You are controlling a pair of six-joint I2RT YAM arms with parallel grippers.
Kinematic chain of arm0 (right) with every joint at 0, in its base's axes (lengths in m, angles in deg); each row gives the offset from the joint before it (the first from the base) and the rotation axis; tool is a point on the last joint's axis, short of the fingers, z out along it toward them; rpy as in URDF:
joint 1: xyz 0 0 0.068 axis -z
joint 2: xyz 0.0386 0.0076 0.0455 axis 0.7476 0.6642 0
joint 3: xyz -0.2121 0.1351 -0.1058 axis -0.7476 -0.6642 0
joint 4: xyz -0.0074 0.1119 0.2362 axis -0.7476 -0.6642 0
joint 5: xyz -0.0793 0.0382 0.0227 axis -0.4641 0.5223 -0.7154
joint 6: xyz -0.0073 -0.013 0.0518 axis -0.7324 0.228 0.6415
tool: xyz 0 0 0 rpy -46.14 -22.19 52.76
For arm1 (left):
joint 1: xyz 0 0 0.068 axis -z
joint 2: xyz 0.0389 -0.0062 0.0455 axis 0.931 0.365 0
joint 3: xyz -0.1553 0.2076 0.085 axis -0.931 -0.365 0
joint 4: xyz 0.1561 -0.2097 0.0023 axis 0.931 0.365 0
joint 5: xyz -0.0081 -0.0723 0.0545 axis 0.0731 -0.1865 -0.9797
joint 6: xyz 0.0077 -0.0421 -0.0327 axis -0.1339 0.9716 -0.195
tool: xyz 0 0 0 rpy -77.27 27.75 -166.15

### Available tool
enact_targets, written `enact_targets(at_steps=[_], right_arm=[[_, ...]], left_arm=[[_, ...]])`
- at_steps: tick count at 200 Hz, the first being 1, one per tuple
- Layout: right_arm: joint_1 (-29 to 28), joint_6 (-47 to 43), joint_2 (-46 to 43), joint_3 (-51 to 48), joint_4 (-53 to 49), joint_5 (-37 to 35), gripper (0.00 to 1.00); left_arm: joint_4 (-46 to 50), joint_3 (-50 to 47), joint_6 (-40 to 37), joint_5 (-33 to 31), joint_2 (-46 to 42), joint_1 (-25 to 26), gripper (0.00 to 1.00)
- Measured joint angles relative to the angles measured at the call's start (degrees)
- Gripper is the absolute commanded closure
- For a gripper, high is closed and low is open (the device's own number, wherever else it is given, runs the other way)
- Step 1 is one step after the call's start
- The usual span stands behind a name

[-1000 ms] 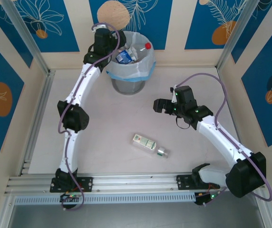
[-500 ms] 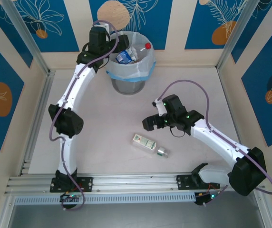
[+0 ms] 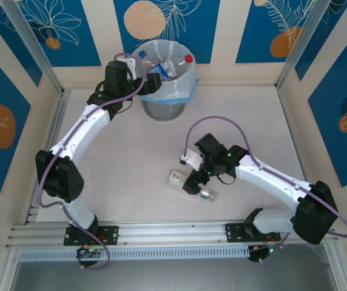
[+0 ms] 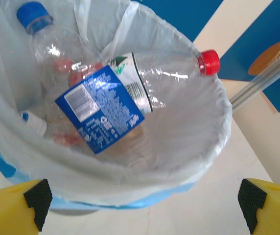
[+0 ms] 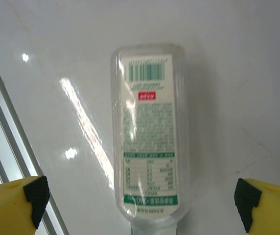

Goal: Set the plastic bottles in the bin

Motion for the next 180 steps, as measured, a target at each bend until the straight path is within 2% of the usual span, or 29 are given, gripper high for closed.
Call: enact_targets(at_steps=[55,109,180], right_arm=[[1.05,-5.49,0.33,-6.36,-6.12,-4.09,0.01],[1.27,-8.15,1.46,-10.75,-1.75,-3.63,0.00],[-0.42,-10.73,6.82,-11.78,3.26,-5.33,0.09]], left_arm=[[-1.42,-10.62,-0.09,0.28,-8.76,0.00,0.01],[-1.16,-15.10,-1.11,-1.66,-14.16,0.00,0.01],[0.46,-16.76,-1.09,-5.90,-14.56,0.00,0.01]])
